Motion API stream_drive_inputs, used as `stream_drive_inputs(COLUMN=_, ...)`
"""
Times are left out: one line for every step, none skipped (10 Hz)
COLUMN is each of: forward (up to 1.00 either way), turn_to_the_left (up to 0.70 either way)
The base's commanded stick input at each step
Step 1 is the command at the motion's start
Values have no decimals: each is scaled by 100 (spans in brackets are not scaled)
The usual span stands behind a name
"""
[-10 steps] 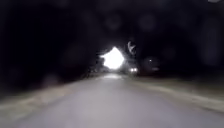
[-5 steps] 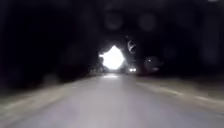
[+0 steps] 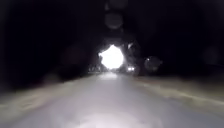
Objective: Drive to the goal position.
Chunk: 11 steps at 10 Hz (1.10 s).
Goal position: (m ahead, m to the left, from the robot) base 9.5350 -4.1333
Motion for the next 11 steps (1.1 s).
stream_drive_inputs(forward=100, turn_to_the_left=0)
stream_drive_inputs(forward=100, turn_to_the_left=0)
stream_drive_inputs(forward=100, turn_to_the_left=0)
stream_drive_inputs(forward=100, turn_to_the_left=0)
stream_drive_inputs(forward=100, turn_to_the_left=0)
stream_drive_inputs(forward=100, turn_to_the_left=0)
stream_drive_inputs(forward=100, turn_to_the_left=0)
stream_drive_inputs(forward=100, turn_to_the_left=0)
stream_drive_inputs(forward=100, turn_to_the_left=10)
stream_drive_inputs(forward=100, turn_to_the_left=24)
stream_drive_inputs(forward=100, turn_to_the_left=34)
